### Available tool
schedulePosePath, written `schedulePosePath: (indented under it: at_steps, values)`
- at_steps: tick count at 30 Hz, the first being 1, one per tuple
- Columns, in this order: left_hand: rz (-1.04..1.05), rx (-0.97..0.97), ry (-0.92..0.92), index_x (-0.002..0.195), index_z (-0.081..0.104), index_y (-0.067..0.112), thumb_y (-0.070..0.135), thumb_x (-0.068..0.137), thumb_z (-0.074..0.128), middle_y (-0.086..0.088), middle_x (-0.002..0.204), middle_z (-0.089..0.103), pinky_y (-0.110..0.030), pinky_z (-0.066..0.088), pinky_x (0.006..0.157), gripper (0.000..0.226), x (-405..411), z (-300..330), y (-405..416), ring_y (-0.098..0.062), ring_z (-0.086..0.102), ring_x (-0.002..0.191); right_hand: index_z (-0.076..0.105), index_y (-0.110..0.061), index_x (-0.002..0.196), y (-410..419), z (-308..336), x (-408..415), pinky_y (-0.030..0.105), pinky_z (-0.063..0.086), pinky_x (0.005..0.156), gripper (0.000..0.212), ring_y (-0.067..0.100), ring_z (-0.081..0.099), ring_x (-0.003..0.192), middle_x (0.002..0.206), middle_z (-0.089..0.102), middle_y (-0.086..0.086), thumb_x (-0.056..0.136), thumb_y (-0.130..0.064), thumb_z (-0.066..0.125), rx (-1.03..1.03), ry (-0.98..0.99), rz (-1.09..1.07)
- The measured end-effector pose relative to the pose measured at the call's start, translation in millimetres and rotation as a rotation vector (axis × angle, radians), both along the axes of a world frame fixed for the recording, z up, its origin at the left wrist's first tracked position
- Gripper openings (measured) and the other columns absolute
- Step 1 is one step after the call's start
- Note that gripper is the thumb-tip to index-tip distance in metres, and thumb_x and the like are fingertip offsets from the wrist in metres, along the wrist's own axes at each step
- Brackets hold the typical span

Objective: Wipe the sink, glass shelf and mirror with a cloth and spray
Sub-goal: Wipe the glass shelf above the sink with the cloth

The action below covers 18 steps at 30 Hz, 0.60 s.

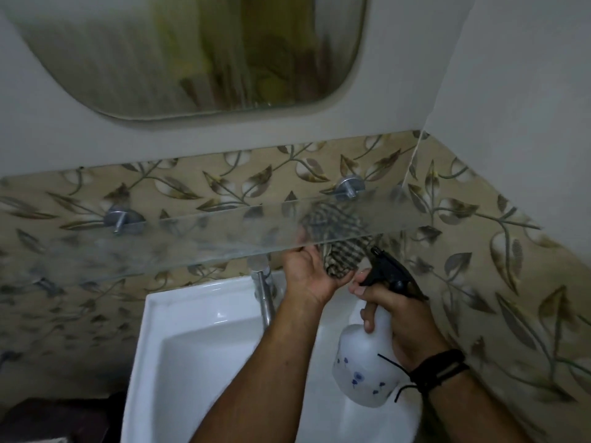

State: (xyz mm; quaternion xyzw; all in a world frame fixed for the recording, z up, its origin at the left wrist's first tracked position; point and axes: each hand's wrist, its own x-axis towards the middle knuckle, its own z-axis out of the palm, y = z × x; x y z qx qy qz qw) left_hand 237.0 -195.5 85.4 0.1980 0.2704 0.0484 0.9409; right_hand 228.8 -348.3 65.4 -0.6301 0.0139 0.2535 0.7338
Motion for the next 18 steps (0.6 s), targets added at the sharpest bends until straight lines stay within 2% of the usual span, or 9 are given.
schedulePosePath:
  at_steps: [3, 5, 7, 9, 11, 13, 16, 18]
  values:
    - [0.104, 0.015, 0.032, 0.108, 0.068, 0.016, 0.049, 0.097, 0.048, -0.011, 0.105, 0.07, -0.044, 0.045, 0.081, 0.04, -24.8, 2.4, 37.9, -0.032, 0.059, 0.102, 0.074, -0.008, 0.084, 26.5, 7.0, -14.6, 0.045, 0.044, 0.08, 0.005, 0.03, 0.045, 0.045, 0.051, 0.054, 0.012, 0.082, -0.007, 0.078, 0.042, -0.072, 0.072]
    - [0.173, 0.027, 0.036, 0.107, 0.068, 0.016, 0.048, 0.096, 0.051, -0.011, 0.097, 0.076, -0.044, 0.046, 0.082, 0.039, -42.1, 1.8, 64.4, -0.032, 0.06, 0.102, 0.073, -0.003, 0.09, 43.2, 9.7, -23.2, 0.046, 0.045, 0.078, 0.008, 0.031, 0.046, 0.044, 0.055, 0.059, 0.012, 0.083, -0.004, 0.077, 0.039, -0.108, 0.114]
    - [0.236, 0.056, 0.017, 0.104, 0.067, 0.016, 0.047, 0.097, 0.05, -0.009, 0.079, 0.078, -0.043, 0.045, 0.08, 0.036, -59.4, 2.3, 88.6, -0.032, 0.059, 0.099, 0.074, -0.003, 0.091, 59.8, 15.1, -32.7, 0.044, 0.044, 0.079, 0.014, 0.032, 0.047, 0.042, 0.067, 0.059, 0.033, 0.078, -0.007, 0.08, 0.036, -0.139, 0.156]
    - [0.267, 0.087, -0.023, 0.107, 0.067, 0.017, 0.046, 0.099, 0.046, -0.007, 0.079, 0.078, -0.042, 0.044, 0.079, 0.037, -76.1, 3.6, 109.3, -0.031, 0.06, 0.099, 0.075, -0.007, 0.087, 76.2, 22.1, -43.9, 0.042, 0.045, 0.078, 0.015, 0.031, 0.047, 0.041, 0.085, 0.06, 0.045, 0.074, -0.009, 0.081, 0.045, -0.156, 0.187]
    - [0.276, 0.106, -0.032, 0.11, 0.068, 0.02, 0.047, 0.099, 0.044, -0.007, 0.085, 0.079, -0.041, 0.045, 0.079, 0.038, -92.6, 3.7, 128.0, -0.03, 0.061, 0.102, 0.076, -0.009, 0.084, 91.2, 25.8, -54.0, 0.041, 0.046, 0.074, 0.01, 0.03, 0.047, 0.041, 0.088, 0.066, 0.038, 0.078, -0.002, 0.079, 0.061, -0.16, 0.204]
    - [0.29, 0.104, -0.023, 0.113, 0.07, 0.023, 0.048, 0.1, 0.043, -0.007, 0.097, 0.079, -0.043, 0.046, 0.084, 0.039, -107.1, -0.4, 147.9, -0.029, 0.062, 0.107, 0.075, -0.008, 0.083, 103.9, 27.2, -63.0, 0.04, 0.046, 0.074, 0.012, 0.029, 0.046, 0.041, 0.083, 0.066, 0.033, 0.08, 0.003, 0.076, 0.062, -0.169, 0.222]
    - [0.331, 0.098, -0.04, 0.126, 0.066, 0.025, 0.05, 0.101, 0.039, -0.009, 0.122, 0.07, -0.046, 0.044, 0.094, 0.044, -128.2, -9.2, 180.7, -0.031, 0.059, 0.115, 0.075, -0.005, 0.088, 120.7, 29.9, -76.6, 0.038, 0.046, 0.082, 0.016, 0.03, 0.049, 0.042, 0.08, 0.064, 0.038, 0.073, -0.007, 0.08, 0.065, -0.173, 0.255]
    - [0.366, 0.121, -0.045, 0.136, 0.06, 0.025, 0.051, 0.102, 0.036, -0.009, 0.13, 0.064, -0.046, 0.043, 0.093, 0.049, -143.3, -12.8, 202.3, -0.03, 0.057, 0.118, 0.074, -0.004, 0.09, 131.0, 30.1, -83.7, 0.038, 0.05, 0.078, 0.023, 0.032, 0.051, 0.047, 0.076, 0.071, 0.021, 0.069, -0.013, 0.079, 0.063, -0.167, 0.276]
